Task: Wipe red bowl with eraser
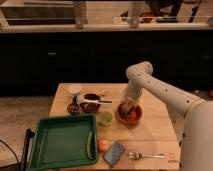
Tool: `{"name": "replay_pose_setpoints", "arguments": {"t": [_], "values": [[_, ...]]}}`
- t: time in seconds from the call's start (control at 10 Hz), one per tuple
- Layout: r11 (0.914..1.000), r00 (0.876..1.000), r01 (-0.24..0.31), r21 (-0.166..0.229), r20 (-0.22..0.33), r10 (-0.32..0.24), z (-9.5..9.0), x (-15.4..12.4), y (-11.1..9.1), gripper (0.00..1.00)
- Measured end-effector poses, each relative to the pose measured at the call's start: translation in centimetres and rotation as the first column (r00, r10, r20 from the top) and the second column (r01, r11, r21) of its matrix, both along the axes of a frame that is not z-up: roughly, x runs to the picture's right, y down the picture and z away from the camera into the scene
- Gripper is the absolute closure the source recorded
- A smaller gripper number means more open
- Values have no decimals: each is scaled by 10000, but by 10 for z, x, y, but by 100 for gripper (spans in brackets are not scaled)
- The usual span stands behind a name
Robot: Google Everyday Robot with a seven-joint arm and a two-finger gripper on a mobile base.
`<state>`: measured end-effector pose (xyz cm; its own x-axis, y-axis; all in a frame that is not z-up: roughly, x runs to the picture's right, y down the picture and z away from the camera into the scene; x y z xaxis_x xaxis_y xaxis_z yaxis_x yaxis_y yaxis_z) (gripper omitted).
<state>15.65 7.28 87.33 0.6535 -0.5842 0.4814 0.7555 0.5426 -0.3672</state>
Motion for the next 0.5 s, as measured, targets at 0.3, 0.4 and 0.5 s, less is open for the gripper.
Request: {"name": "replay_pose_setpoints", "arguments": {"t": [0.3, 0.4, 0.5], "values": [[9973, 9952, 702, -217, 702, -685, -3, -33, 18, 100], [9956, 9921, 895, -295, 912, -865, -9, -40, 27, 100], [9946, 9907, 973, -366, 988, -933, -14, -39, 35, 100]]}}
